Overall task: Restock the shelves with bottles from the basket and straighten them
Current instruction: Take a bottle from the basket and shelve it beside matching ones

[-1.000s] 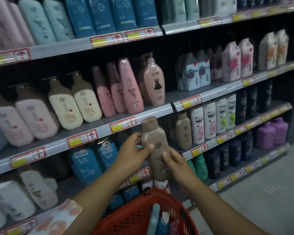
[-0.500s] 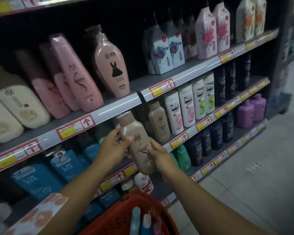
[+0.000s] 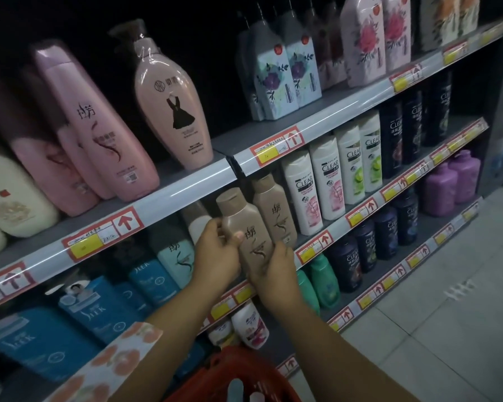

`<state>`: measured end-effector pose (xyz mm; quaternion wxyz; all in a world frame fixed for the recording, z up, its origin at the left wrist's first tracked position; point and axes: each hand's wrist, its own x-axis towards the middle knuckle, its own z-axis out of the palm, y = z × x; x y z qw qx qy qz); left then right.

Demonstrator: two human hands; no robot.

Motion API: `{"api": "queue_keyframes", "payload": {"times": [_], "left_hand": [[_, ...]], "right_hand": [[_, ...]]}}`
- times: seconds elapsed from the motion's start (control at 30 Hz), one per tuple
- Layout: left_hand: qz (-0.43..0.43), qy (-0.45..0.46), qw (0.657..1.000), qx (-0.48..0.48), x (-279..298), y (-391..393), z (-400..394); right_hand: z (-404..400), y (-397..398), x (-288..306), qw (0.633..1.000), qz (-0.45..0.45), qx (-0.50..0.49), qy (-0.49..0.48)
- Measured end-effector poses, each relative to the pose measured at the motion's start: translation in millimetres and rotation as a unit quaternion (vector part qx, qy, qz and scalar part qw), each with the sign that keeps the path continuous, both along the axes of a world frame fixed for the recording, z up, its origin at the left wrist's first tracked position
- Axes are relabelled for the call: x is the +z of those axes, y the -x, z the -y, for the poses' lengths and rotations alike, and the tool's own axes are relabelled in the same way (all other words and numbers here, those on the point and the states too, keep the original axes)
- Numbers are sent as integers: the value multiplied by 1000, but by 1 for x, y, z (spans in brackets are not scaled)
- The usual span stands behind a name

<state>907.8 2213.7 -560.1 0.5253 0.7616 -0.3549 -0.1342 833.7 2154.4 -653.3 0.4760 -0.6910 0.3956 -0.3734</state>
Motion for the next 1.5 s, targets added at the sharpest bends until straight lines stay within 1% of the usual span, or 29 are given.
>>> {"api": "queue_keyframes", "payload": {"times": [0.07,0.27,0.6,0.73,1.0,1.23,1.5], "left_hand": [[5,2,1000,-2,0,-3,5],[3,19,1000,2,-2,-12,15],[7,45,999,10,-7,-26,22],[11,28,999,14,-13,-27,25],[65,-19,996,48,-6,-31,34],[144,-44,987,60,-1,-34,24],[145,-31,985,87,0,-41,23]], "right_hand": [[5,-6,-4,1000,10,-1,-10],[8,-26,-12,999,34,-31,8],[9,-45,-18,998,33,-49,12],[8,-50,-20,998,29,-62,-4],[10,-52,-22,998,0,-58,9],[11,-50,-21,998,0,-61,5],[11,-48,-20,997,26,-68,3]]}}
